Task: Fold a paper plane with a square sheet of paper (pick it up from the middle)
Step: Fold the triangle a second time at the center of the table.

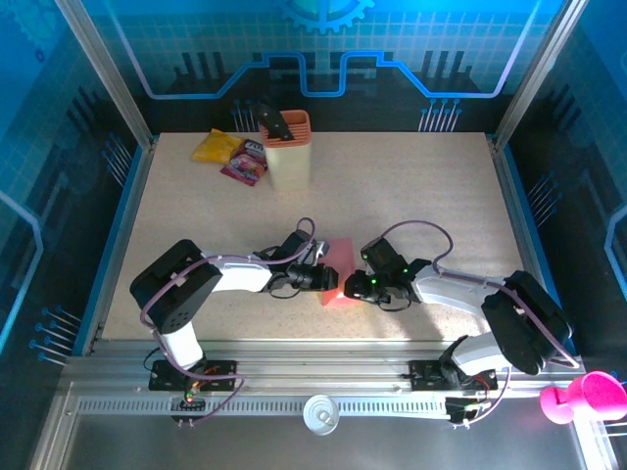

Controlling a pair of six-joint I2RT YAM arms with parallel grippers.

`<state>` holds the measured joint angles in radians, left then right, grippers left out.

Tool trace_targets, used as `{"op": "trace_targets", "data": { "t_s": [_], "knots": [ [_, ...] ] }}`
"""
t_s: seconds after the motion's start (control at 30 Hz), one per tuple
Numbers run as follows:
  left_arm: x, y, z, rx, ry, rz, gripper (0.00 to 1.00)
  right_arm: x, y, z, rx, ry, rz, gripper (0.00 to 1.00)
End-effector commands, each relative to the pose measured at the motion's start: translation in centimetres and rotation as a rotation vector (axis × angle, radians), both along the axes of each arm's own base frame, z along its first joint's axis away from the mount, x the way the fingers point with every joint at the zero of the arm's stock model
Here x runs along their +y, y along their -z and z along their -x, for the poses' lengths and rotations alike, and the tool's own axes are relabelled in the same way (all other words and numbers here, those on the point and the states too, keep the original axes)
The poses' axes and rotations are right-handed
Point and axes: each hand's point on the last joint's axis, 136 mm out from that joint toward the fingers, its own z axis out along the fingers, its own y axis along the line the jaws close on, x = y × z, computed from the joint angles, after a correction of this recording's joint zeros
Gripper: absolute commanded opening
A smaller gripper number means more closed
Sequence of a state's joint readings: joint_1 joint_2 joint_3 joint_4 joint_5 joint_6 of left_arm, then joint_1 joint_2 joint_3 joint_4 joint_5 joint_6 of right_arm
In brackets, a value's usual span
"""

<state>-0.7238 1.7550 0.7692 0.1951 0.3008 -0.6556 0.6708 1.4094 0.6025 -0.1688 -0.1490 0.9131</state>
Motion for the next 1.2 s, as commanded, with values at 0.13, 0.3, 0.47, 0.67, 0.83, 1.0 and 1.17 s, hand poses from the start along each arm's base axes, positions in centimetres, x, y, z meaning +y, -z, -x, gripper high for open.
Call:
{"op": "trace_targets", "data": {
  "t_s": [0.13,0.3,0.47,0.67,0.83,1.0,1.17],
  "knots": [
    [1.6,2.7,1.1,0.04,-0.008,-0.075,0.33,1.4,-0.7,-1.7,-0.041,0.012,-0.121,0.39],
    [1.5,2.6,1.1,0.038,-0.008,-0.073,0.33,1.7,-1.0,-2.2,-0.074,0.019,-0.178,0.44],
    [1.5,2.6,1.1,0.04,-0.009,-0.074,0.33,1.8,-1.0,-2.5,-0.086,0.033,-0.231,0.48],
    [1.6,2.5,1.2,0.038,-0.008,-0.075,0.33,1.8,-1.8,-2.7,-0.161,0.045,-0.356,0.54],
    [1.6,2.5,1.1,0.038,-0.008,-0.08,0.33,2.0,-2.3,-2.8,-0.209,0.032,-0.436,0.56],
    [1.8,2.4,1.1,0.038,-0.011,-0.085,0.33,2.4,-2.2,-2.8,-0.207,0.022,-0.473,0.55],
    [1.9,2.4,1.2,0.037,-0.011,-0.09,0.33,2.3,-2.4,-2.7,-0.208,0.026,-0.501,0.51]
  ]
}}
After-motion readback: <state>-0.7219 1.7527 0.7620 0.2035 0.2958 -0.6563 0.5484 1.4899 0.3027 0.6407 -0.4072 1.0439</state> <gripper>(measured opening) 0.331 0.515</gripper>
